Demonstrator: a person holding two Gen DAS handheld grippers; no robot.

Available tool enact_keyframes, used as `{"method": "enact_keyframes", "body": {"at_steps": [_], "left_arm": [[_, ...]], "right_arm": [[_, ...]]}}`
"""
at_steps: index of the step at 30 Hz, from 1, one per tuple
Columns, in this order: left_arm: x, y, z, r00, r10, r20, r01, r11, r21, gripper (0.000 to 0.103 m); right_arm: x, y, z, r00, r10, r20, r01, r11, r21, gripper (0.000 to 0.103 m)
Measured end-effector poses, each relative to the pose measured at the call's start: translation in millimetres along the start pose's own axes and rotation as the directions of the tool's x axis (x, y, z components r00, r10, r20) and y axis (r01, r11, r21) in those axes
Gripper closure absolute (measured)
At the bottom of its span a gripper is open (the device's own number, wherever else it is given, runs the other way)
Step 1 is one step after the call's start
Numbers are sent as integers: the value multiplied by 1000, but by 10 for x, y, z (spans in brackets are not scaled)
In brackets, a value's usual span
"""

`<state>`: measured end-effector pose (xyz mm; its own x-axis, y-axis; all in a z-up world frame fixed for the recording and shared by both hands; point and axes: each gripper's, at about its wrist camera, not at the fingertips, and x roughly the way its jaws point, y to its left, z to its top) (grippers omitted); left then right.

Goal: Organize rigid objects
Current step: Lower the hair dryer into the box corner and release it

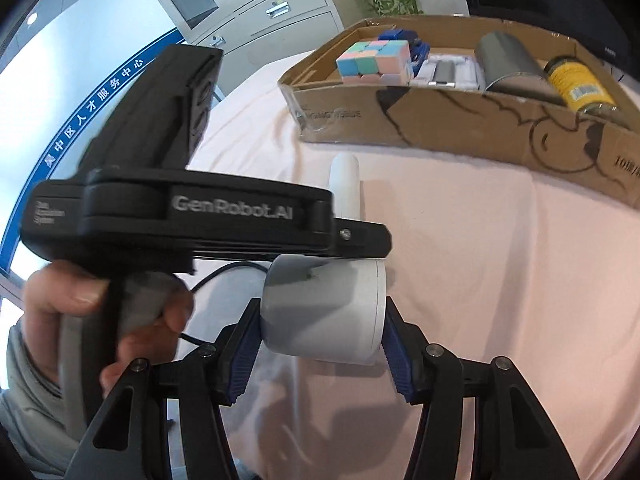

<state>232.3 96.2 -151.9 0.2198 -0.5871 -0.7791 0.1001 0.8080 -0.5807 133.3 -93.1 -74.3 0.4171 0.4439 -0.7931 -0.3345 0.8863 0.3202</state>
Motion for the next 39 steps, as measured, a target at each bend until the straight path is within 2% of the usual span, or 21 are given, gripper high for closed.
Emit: {"method": "enact_keyframes", "body": {"at_steps": [3, 6, 10, 12, 15, 18, 21, 24, 27, 29, 30, 32, 36, 39], "left_arm": [[-204, -76, 15, 997, 28, 72, -31, 999, 38, 64], [-556, -205, 176, 983, 49, 177, -63, 995, 79, 64], [-1004, -409, 615, 952, 81, 294, -134, 977, 165, 64], [-1144, -459, 978, 944, 89, 319, -157, 968, 195, 64], [-1224, -483, 1571, 948, 84, 306, -158, 962, 225, 64], [-1137, -427, 2132, 962, 71, 264, -134, 963, 233, 64], [-902, -314, 2541, 977, 59, 204, -105, 970, 221, 64], [-614, -146, 2784, 989, 43, 139, -70, 977, 199, 64], [-347, 23, 2867, 996, 22, 81, -36, 983, 177, 65], [-187, 115, 2848, 999, 32, 29, -36, 984, 172, 66], [-175, 117, 2835, 999, 26, 37, -33, 982, 187, 73], [-167, 108, 2840, 1000, 12, 26, -17, 981, 196, 73], [-227, 94, 2825, 997, 59, 57, -69, 977, 200, 73], [-395, 88, 2742, 987, 88, 132, -114, 973, 203, 73]], "right_arm": [[-40, 118, 30, 1000, -5, 24, 6, 1000, -25, 49], [-162, 233, 178, 996, 8, 85, -3, 998, -56, 49], [-310, 404, 702, 978, 48, 204, -23, 993, -120, 49], [-294, 429, 993, 971, 62, 231, -33, 991, -129, 49], [-178, 387, 1650, 970, 75, 233, -55, 994, -90, 49], [50, 307, 2191, 977, 60, 204, -53, 998, -41, 49], [341, 125, 2664, 990, 70, 124, -78, 995, 57, 49], [706, -107, 2997, 995, 96, 35, -101, 982, 158, 48], [987, -250, 3106, 996, 80, -33, -71, 972, 224, 48], [1062, -258, 3099, 997, 57, -42, -46, 973, 228, 46], [1091, -247, 3093, 998, 45, -52, -32, 974, 225, 47], [1148, -206, 3092, 997, 33, -63, -18, 976, 216, 43], [1134, -193, 3098, 998, 48, -27, -41, 978, 205, 43], [1119, -226, 3072, 997, 68, -19, -62, 976, 210, 43]]}}
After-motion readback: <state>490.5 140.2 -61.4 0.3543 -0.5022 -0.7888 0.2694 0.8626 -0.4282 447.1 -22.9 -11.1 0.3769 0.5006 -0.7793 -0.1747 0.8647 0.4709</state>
